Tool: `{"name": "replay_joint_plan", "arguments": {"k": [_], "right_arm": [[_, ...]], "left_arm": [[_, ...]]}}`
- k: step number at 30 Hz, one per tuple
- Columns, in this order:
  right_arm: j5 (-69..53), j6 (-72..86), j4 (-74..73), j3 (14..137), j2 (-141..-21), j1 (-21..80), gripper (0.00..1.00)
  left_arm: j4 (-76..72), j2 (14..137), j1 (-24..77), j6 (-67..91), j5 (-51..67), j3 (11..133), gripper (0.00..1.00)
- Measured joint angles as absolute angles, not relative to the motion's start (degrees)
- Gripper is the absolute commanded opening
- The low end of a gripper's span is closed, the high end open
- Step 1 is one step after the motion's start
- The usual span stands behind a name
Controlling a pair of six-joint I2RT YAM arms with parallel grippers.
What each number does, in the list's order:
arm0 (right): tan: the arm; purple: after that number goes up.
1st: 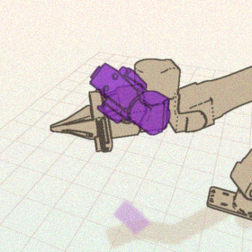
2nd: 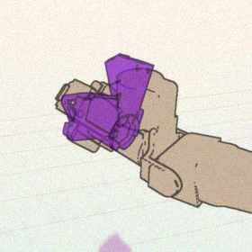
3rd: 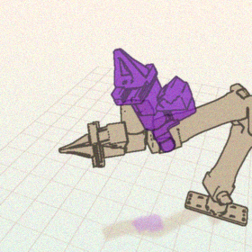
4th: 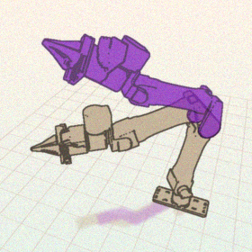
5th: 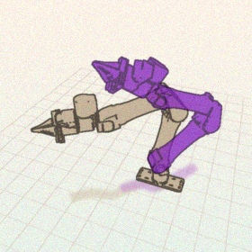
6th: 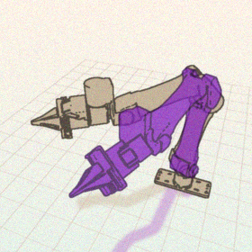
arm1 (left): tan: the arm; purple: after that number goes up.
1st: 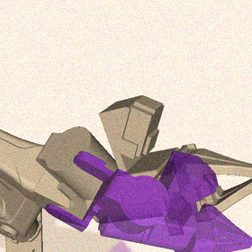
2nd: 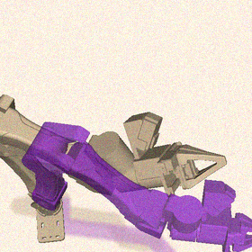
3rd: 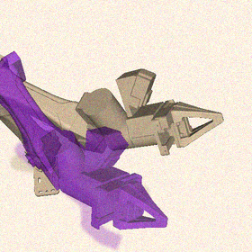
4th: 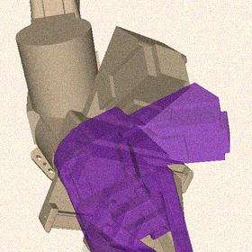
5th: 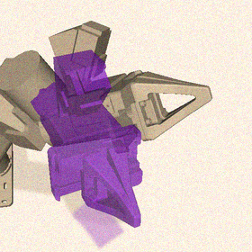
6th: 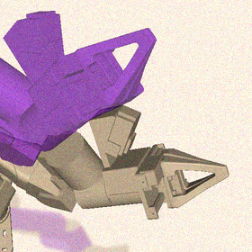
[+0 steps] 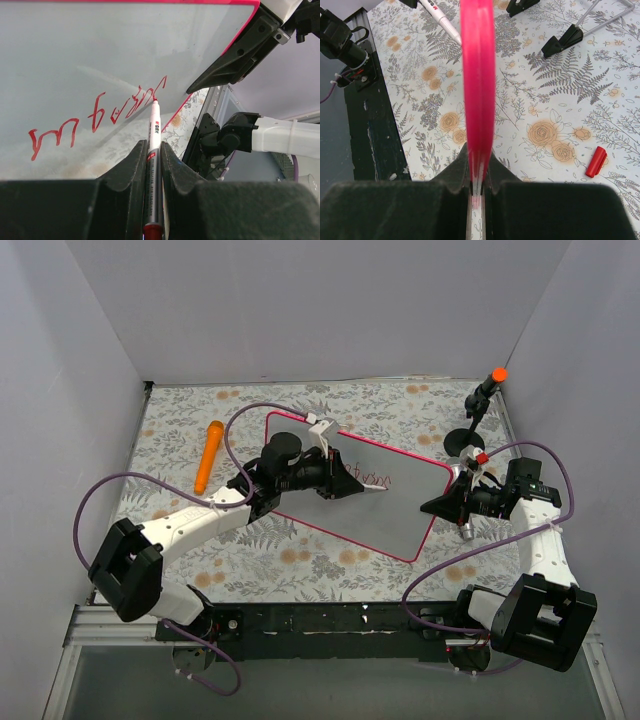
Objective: Write a sentence on the whiteboard
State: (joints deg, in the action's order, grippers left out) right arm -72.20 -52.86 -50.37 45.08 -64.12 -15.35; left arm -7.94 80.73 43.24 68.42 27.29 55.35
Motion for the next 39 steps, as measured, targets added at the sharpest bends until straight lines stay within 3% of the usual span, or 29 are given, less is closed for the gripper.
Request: {"name": "replay_joint_plan", "arguments": {"k": [39], "right_arm": [[-72.2, -52.9, -50.4, 45.1, -64.1, -15.4, 0.01]], "left_arm": [[-8.0, 81.3, 43.2, 69.1, 27.9, 55.7, 0.00]]}}
